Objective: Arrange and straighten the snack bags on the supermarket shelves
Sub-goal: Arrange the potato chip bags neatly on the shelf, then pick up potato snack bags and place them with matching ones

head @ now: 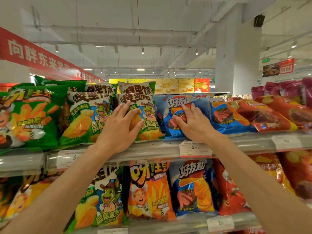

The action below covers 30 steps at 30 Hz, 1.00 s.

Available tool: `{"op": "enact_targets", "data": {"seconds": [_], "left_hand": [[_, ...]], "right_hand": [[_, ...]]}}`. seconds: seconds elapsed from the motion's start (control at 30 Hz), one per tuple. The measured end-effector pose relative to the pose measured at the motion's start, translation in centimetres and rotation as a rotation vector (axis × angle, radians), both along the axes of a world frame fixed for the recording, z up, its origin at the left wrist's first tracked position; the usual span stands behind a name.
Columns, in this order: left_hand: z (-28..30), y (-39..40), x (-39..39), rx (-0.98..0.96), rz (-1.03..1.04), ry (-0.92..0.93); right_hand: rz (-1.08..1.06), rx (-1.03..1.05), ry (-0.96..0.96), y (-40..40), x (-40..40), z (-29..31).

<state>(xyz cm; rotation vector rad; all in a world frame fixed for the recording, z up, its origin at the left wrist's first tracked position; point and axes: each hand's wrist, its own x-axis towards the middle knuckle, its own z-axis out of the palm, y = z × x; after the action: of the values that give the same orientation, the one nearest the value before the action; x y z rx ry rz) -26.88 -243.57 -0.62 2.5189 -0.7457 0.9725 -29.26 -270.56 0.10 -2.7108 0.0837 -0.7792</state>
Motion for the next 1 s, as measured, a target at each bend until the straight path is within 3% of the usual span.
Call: {"op": "enact_targets", "data": {"seconds": [0.23, 0.47, 0.7, 1.0], "left_hand": [[-0.2, 0.2, -2.5, -0.288, -0.084, -0.034], [-2.3, 1.2, -6.9, -0.582, -0.259, 0.034], [-9.0, 2.0, -11.1, -0.786, -0.404, 0.157], [-19.7, -0.9, -13.7, -0.965, -0.388, 0.466]], "right_hand": [[0.144, 0.218, -0.371, 0.1, -3.7, -0.6], [0.135, 0.464, -0.447, -0.1, -9.7, -2.6], [0.139, 0.664, -0.351, 0.9, -15.4, -9.0], [0.025, 0.910, -0.135, -1.7, -19.3, -19.9]]}}
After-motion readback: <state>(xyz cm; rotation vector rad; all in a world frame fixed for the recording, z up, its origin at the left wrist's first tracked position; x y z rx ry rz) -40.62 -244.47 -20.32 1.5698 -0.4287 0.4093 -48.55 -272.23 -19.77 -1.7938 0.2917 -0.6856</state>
